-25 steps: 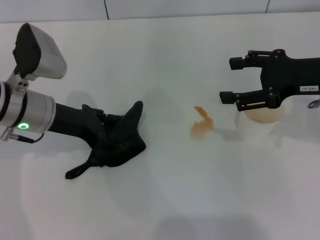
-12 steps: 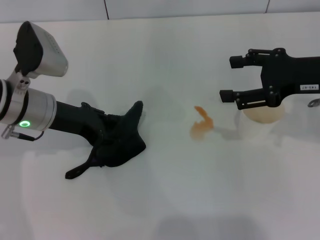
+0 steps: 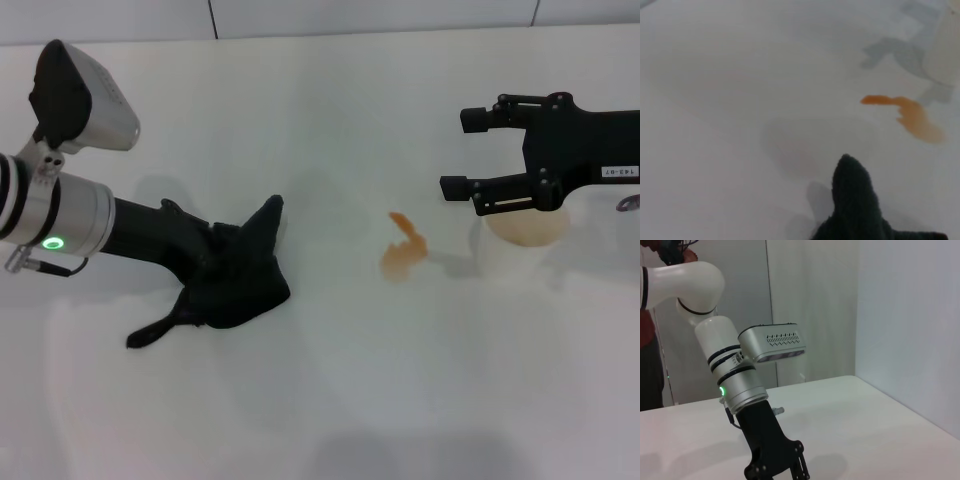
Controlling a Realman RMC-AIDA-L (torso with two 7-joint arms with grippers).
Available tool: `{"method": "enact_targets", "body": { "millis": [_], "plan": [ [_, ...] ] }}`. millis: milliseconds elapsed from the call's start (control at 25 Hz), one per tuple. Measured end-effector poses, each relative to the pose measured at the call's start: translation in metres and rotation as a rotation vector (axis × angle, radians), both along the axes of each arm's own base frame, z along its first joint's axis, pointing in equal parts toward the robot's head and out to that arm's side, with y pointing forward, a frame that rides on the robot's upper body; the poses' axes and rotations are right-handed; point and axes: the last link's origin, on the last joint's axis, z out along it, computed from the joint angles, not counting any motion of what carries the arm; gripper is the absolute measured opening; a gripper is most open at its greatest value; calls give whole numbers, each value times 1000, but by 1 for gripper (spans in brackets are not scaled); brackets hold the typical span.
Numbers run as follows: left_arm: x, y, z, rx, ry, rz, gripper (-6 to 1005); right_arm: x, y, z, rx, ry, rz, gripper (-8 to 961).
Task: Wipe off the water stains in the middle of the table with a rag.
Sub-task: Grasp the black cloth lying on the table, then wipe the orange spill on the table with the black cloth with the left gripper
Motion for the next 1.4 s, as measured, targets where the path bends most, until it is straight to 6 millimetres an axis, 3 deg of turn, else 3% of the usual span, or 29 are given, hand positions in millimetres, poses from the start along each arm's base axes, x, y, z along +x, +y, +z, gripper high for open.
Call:
{"method": "enact_targets", "body": {
  "millis": [80, 440, 640, 800, 1400],
  "plan": [
    [2, 1, 0, 2, -4, 1, 468, 0, 0, 0, 0, 0, 0, 856],
    [6, 3, -1, 0, -13, 5, 158, 0, 0, 0, 1, 0, 1, 856],
    [8, 3, -1, -4, -19, 2, 86, 0, 0, 0, 0, 0, 1, 856],
    [11, 6, -2, 3, -20, -10, 84, 0, -1, -1, -2, 0, 3, 856],
    [64, 44, -31, 83, -121, -123, 81, -1, 0, 2, 12, 6, 9, 855]
  ]
}}
